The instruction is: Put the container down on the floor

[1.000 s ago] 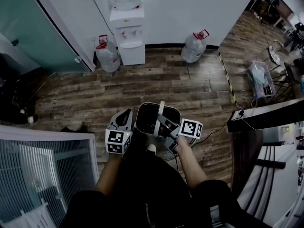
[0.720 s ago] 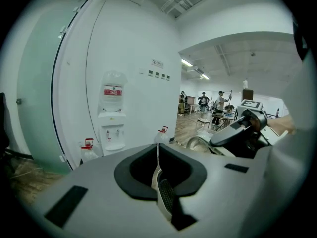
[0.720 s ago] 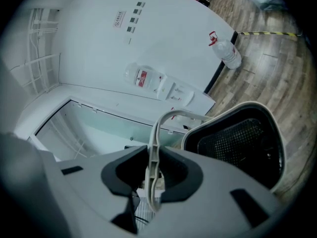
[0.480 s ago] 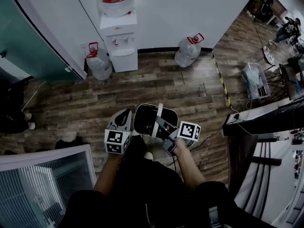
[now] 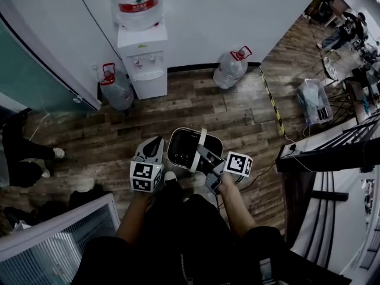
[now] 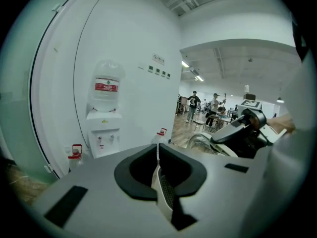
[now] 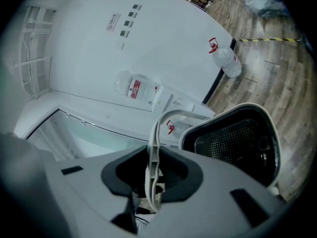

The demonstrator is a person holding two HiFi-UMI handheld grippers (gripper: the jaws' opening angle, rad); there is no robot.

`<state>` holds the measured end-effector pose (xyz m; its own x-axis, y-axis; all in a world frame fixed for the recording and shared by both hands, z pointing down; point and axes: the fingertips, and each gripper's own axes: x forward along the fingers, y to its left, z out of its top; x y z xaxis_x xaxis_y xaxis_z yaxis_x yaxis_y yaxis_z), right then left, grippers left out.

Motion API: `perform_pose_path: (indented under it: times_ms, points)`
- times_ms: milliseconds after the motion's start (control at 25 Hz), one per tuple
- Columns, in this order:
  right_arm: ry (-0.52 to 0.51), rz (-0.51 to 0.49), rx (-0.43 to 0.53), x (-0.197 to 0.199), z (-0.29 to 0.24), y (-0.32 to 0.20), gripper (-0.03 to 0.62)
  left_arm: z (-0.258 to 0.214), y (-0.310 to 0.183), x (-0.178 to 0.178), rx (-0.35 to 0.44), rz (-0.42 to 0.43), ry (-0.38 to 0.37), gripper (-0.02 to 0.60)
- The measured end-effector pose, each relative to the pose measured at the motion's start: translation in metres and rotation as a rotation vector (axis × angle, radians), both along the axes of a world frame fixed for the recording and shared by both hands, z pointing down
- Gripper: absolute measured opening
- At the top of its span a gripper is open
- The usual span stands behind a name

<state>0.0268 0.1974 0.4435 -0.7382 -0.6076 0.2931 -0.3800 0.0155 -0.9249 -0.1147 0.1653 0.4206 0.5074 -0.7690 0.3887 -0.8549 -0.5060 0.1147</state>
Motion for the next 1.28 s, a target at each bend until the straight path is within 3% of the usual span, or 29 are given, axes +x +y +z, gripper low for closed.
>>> perform_pose_path:
  times_ms: [440,560,1080,1280]
  points:
    - [0.036,0.026,-0.012,-0.001,0.001,-0.059,0.083,0.007,-0.056,-0.003,-0.016,0.037,0.007,0.025]
    - [0.005,0.019,0.002,-0.004,0.0,-0.077,0.083,0.01,-0.073,0.0,-0.022,0.041,0.001,0.025]
    - [-0.005,-0.054,-0.028,0.017,0.021,-0.173,0.083,0.017,-0.169,0.032,-0.036,0.005,-0.027,0.025]
    - [-0.003,-0.104,-0.038,0.03,0.021,-0.213,0.083,0.015,-0.205,0.046,-0.05,-0.044,-0.038,0.025]
